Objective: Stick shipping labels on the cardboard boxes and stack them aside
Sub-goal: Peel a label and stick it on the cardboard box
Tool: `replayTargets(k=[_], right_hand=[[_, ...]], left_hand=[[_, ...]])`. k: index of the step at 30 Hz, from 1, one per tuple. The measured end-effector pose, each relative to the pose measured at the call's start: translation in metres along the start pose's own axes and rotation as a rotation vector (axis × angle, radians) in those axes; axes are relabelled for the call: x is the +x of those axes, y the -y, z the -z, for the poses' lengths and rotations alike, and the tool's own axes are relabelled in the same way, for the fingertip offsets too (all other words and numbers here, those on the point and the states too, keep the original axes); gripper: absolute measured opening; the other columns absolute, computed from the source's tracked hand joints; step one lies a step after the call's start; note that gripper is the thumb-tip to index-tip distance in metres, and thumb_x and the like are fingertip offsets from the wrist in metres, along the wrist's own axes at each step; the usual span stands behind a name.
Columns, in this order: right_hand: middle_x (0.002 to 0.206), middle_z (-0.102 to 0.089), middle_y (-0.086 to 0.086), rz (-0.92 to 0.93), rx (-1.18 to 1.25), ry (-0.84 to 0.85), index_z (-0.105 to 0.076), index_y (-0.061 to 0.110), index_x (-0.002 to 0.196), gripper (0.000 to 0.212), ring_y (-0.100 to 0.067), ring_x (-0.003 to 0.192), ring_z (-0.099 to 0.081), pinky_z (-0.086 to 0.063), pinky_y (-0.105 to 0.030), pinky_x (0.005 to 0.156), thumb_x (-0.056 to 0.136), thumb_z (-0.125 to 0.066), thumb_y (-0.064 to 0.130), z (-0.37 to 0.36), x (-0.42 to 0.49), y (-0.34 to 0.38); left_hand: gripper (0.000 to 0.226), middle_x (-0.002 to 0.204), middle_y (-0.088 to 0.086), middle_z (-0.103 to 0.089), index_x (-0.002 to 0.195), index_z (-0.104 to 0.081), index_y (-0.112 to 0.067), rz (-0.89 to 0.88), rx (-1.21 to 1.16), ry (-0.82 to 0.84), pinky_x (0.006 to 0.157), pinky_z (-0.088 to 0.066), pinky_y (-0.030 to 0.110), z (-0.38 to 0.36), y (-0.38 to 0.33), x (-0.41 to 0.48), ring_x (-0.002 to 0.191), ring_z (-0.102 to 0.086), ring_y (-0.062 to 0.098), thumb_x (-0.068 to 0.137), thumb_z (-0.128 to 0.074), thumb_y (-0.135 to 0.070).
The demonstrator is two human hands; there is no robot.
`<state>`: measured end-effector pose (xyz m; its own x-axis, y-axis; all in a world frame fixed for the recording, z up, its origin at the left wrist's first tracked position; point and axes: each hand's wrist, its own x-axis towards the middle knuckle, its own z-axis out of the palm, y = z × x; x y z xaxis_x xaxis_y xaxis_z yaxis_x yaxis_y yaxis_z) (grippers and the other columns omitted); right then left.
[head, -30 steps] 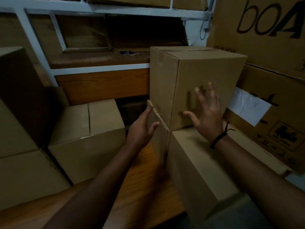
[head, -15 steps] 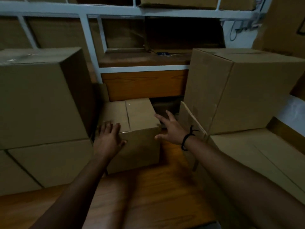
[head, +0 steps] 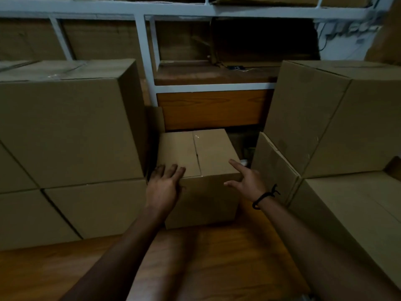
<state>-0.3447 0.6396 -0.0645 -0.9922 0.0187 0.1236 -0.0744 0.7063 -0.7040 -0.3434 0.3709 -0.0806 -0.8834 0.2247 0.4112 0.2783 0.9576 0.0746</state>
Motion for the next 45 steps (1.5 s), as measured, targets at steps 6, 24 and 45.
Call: replayTargets(k=[6, 24, 45], right_hand=[[0.146, -0.046, 0.006, -0.034, 0.051, -0.058, -0.041, 0.031, 0.144, 0.084, -0.012, 0.13, -0.046, -0.043, -0.024, 0.102, 0.071, -0.082, 0.025, 0.022, -0.078, -0.009], [0.156, -0.027, 0.008, -0.214, 0.071, 0.135, -0.03, 0.049, 0.145, 0.078, -0.023, 0.141, -0.031, -0.029, -0.053, 0.112, 0.075, -0.042, 0.08, 0.063, -0.058, 0.016], [0.157, -0.028, 0.006, -0.197, 0.119, 0.12, -0.031, 0.037, 0.148, 0.083, -0.018, 0.144, -0.025, -0.025, -0.049, 0.115, 0.077, -0.072, 0.054, 0.023, -0.139, 0.045]], left_hand=[[0.067, 0.14, 0.004, -0.056, 0.137, -0.057, -0.025, -0.123, -0.073, -0.117, 0.108, -0.037, 0.052, 0.004, -0.024, -0.05, 0.129, -0.05, 0.039, 0.075, -0.083, -0.027], [0.073, 0.153, -0.011, -0.03, 0.141, -0.04, -0.046, 0.159, -1.092, 0.34, 0.11, -0.032, 0.038, 0.049, 0.012, -0.029, 0.139, -0.028, 0.01, 0.077, -0.063, -0.07], [0.054, 0.146, -0.009, -0.045, 0.136, -0.052, -0.035, 0.238, -1.309, 0.411, 0.079, -0.051, 0.012, 0.07, 0.027, -0.111, 0.134, -0.042, 0.013, 0.088, -0.07, -0.015]])
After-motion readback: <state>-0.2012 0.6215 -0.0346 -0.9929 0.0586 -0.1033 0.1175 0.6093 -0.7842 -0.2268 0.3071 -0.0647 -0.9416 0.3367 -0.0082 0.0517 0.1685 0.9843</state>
